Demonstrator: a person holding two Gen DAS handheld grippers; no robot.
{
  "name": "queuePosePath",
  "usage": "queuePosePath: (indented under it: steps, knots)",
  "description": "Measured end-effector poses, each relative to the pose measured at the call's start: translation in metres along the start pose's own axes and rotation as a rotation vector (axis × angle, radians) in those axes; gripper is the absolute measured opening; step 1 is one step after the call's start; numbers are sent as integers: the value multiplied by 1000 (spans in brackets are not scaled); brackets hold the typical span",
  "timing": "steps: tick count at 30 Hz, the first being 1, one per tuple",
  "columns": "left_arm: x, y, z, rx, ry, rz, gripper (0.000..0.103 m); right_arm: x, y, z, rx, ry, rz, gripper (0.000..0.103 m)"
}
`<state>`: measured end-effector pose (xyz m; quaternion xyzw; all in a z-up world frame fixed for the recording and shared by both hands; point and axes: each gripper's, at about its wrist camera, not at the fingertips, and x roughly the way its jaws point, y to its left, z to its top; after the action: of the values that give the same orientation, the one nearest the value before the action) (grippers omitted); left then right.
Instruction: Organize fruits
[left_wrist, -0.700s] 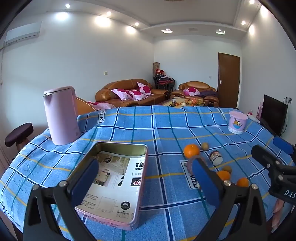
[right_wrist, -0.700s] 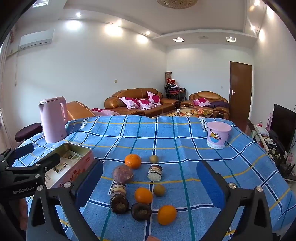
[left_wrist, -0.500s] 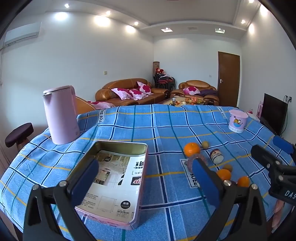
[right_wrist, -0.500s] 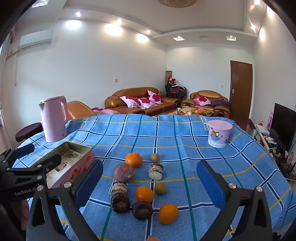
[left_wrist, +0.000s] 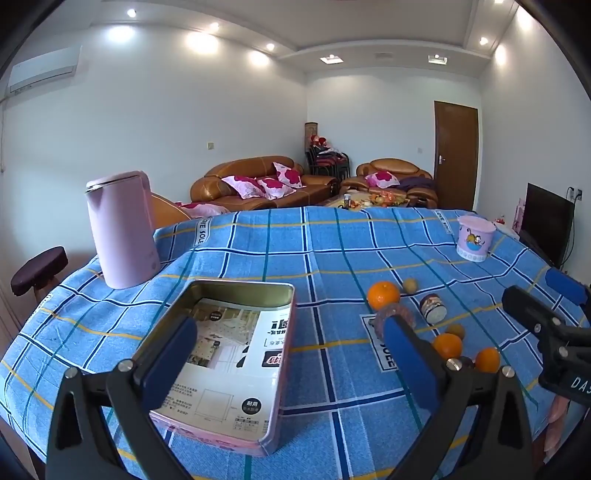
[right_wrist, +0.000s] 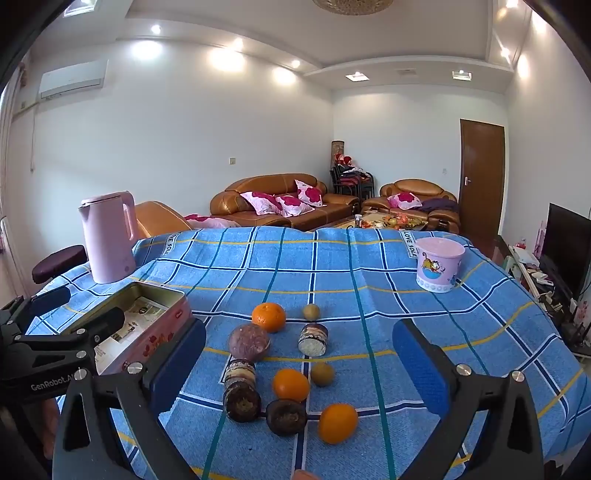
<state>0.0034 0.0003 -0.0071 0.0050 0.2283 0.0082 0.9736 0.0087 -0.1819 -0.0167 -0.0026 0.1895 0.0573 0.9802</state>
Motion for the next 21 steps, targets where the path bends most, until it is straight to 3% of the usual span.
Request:
queuePosePath:
  steps: [21]
  knots:
    - [-2, 1, -3, 6, 1, -2, 103, 1, 1, -2, 3, 3, 2, 102]
